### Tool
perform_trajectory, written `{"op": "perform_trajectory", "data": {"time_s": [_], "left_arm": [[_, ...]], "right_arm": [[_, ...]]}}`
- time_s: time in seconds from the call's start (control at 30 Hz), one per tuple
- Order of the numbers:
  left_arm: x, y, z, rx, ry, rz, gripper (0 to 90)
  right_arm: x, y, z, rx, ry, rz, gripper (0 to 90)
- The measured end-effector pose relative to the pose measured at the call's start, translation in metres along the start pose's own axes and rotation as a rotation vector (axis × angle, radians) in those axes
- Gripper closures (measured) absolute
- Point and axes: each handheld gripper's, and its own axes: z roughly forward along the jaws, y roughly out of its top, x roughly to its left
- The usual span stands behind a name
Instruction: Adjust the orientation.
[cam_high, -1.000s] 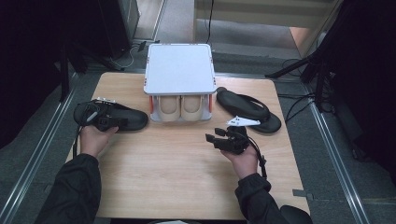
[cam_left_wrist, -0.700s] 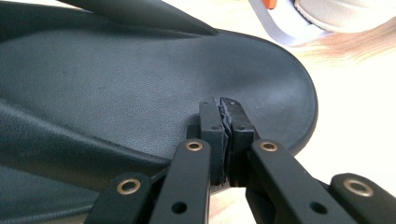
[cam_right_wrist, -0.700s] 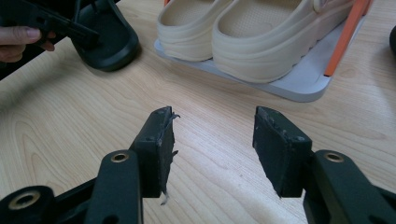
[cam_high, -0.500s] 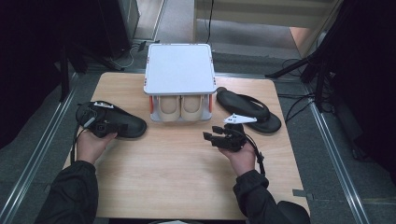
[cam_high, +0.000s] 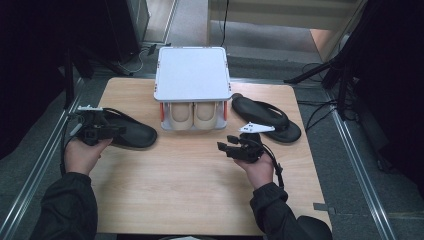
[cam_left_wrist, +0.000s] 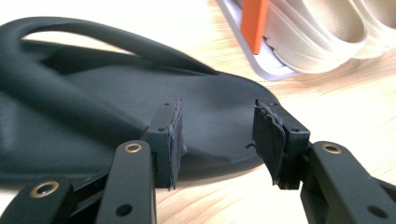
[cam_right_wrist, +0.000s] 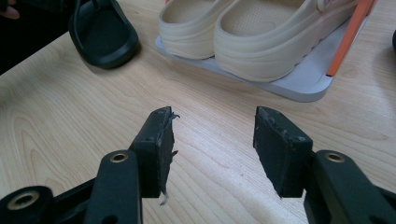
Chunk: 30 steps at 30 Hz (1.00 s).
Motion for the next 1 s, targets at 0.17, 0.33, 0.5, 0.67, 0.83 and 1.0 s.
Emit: {"op": "perform_trajectory", "data": {"time_s": [0.17, 0.33, 0.5, 0.67, 0.83, 1.0], "left_arm": [[0.013, -0.007, -0.004, 0.0, 0.037, -0.04, 49.9], [0.022, -0.012, -0.001, 0.017, 0.078, -0.058, 49.0], [0.029, -0.015, 0.005, 0.016, 0.096, -0.073, 45.8], [0.029, -0.015, 0.015, 0.028, 0.108, -0.068, 43.3], [0.03, -0.014, 0.022, 0.02, 0.113, -0.079, 41.1], [0.032, -0.012, 0.024, 0.003, 0.104, -0.104, 38.6]], "right_arm": [[-0.001, 0.0, 0.0, 0.001, -0.001, 0.0, 48.3], [-0.001, 0.0, 0.001, 0.003, -0.003, 0.0, 47.7], [0.0, 0.0, 0.001, 0.008, -0.004, -0.004, 47.6], [0.001, -0.001, 0.002, 0.013, -0.006, -0.007, 47.6], [0.001, -0.001, 0.003, 0.015, -0.008, -0.013, 47.6], [0.002, -0.002, 0.002, 0.017, -0.013, -0.015, 47.4]]}}
